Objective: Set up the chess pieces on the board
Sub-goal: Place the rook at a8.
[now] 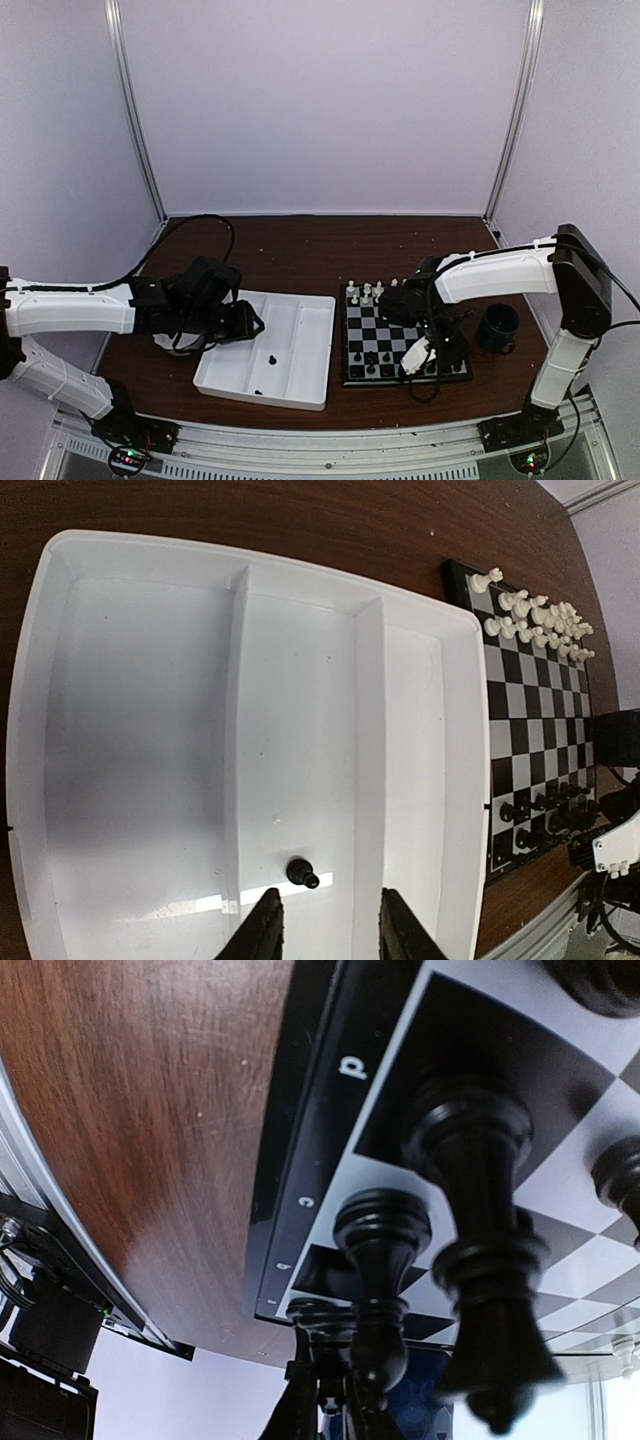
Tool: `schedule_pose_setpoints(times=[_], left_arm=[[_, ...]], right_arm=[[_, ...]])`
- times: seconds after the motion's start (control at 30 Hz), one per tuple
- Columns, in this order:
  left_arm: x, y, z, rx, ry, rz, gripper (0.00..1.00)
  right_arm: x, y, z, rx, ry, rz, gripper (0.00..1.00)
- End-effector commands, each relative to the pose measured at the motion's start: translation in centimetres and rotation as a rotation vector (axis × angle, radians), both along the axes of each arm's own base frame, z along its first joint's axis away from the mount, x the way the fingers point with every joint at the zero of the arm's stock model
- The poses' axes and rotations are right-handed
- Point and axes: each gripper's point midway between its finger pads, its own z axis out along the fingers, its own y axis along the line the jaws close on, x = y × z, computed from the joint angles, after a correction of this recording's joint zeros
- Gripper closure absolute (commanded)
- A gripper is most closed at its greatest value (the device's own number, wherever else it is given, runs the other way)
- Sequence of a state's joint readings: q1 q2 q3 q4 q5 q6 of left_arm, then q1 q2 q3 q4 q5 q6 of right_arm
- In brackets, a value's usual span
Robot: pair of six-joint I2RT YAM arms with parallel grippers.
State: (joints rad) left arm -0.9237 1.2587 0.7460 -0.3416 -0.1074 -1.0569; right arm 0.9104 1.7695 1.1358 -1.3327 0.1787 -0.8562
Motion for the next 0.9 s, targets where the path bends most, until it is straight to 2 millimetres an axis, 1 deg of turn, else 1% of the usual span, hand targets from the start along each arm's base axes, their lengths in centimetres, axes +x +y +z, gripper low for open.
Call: schedule_pose_setpoints(times=[0.0,0.37,0.73,0.8,0.83,0.87], left_arm=[[0.0,0.0,-0.3,-0.010,0.008,0.002,0.66],[-0.1,-0.1,-0.4,-0.011,0.016,-0.001,0.66],[-0.1,-0.3,-0.4,-0.012,0.019,-0.006,0.66],[-0.1,-0.4,-0.4,-0.011,0.019,-0.011,0.66],[-0.1,-0.4,-0.3,-0.007,0.017,-0.015,0.66],[-0.1,-0.3,-0.1,0.003,0.010,-0.023,0.66]], right_arm=[[0.0,-0.2,-0.4,-0.019,-0.013,0.001,0.88],[0.2,0.2,-0.4,-0.002,-0.022,-0.006,0.86],[-0.3,0.5,-0.3,0.020,-0.001,-0.030,0.87],[-0.4,0.5,0.2,0.029,-0.002,-0.035,0.86],[-0.6,0.6,0.6,0.039,0.003,-0.042,0.85],[-0.7,0.9,1.5,0.067,0.003,-0.049,0.84]])
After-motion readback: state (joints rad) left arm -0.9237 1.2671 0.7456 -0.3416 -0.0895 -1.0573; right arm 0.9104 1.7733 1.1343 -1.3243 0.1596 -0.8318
